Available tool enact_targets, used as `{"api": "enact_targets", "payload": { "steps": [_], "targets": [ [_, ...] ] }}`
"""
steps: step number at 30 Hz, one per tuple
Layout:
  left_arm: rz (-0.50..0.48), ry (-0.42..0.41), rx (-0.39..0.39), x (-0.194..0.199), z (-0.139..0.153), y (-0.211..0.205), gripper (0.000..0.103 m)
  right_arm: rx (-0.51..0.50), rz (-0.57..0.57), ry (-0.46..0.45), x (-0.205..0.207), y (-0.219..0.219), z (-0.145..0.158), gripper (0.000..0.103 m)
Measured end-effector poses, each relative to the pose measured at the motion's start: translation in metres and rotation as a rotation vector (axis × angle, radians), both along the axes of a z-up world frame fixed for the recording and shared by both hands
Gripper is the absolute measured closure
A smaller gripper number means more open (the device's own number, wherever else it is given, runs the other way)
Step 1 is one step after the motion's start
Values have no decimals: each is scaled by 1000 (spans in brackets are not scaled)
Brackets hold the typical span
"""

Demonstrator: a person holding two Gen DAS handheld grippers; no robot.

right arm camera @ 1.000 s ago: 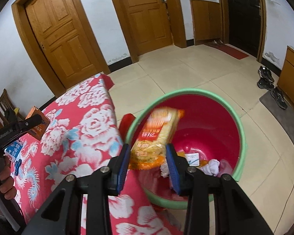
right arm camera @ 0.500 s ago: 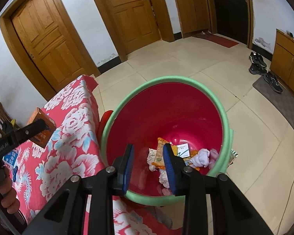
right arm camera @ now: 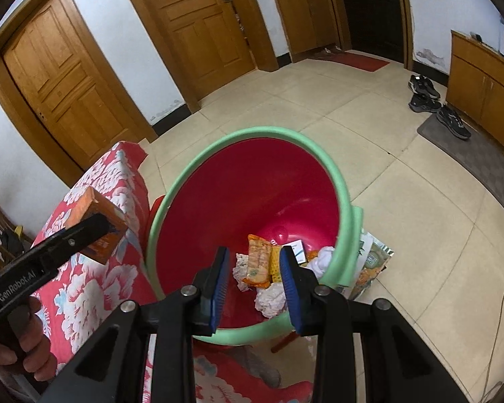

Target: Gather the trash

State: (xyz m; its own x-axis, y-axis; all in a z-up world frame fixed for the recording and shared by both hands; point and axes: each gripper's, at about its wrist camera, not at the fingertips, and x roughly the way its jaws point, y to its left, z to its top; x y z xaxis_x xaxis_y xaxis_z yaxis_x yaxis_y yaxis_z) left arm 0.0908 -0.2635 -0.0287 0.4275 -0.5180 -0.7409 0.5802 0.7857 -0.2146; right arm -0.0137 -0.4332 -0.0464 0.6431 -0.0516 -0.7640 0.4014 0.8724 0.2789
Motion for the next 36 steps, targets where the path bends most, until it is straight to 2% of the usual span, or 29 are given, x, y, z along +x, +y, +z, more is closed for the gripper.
{"api": "enact_targets", "payload": {
  "steps": [6, 9, 14, 21, 26, 30, 36],
  "targets": [
    [-18, -2, 26, -3, -5, -12, 42, 11, -19, 1, -5, -8, -2, 61],
    [-10, -2, 25, -2, -5, -13, 37, 13, -22, 0, -6, -9, -2, 56],
    [21, 2, 27, 1, -4, -6, 37, 13, -20, -2, -7, -7, -1, 52],
    [100, -20, 57, -3, 4, 20, 37, 8, -8, -14, -7, 4, 6, 35],
    [157, -14, 56, -8, 9, 47, 37, 4, 24, -29, -8, 20, 14, 32],
    [204, -16, 48, -11, 14, 67, 37, -8, 53, -50, -9, 37, 22, 22],
    [282, -31, 75, -20, 18, 97, 37, -18, 103, -71, -9, 61, 32, 20]
  ]
}}
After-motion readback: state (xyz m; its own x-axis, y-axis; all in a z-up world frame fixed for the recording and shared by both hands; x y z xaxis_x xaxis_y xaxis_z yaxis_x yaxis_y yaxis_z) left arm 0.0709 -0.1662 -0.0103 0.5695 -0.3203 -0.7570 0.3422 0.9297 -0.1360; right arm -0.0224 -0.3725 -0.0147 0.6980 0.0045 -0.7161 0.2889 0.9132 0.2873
